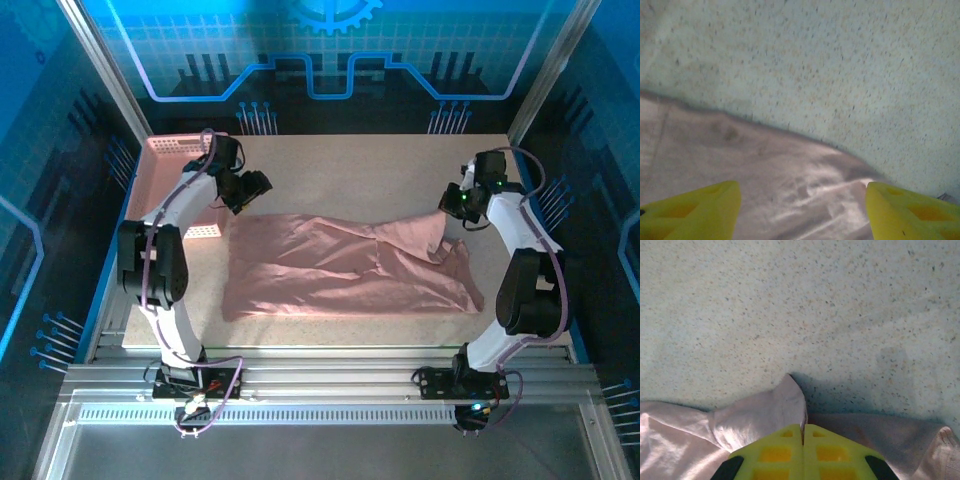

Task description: Fold and stack the t-shirts

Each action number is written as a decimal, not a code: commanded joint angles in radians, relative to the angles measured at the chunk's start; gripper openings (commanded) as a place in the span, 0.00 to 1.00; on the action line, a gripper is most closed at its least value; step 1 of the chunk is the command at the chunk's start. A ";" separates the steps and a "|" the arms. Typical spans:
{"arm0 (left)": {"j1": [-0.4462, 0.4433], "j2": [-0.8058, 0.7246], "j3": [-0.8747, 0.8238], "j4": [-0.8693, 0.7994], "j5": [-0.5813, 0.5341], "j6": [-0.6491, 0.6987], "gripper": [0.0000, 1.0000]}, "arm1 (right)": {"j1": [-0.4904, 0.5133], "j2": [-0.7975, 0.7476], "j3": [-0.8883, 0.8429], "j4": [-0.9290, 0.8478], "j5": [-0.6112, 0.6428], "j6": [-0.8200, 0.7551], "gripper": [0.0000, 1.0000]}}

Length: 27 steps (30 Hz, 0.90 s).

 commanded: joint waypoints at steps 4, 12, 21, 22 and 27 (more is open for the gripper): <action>0.005 0.118 0.142 -0.141 -0.079 0.036 0.63 | 0.012 -0.035 -0.030 -0.016 0.010 -0.024 0.00; 0.004 0.187 0.133 -0.239 -0.222 0.063 0.58 | 0.015 -0.053 -0.058 -0.022 -0.006 -0.029 0.00; 0.010 0.206 0.101 -0.251 -0.339 0.080 0.59 | 0.016 -0.056 -0.074 -0.019 -0.024 -0.028 0.00; 0.010 0.215 0.103 -0.251 -0.340 0.081 0.59 | 0.015 -0.056 -0.074 -0.019 -0.024 -0.027 0.00; 0.012 0.239 0.108 -0.255 -0.373 0.084 0.59 | 0.016 -0.056 -0.078 -0.018 -0.037 -0.024 0.00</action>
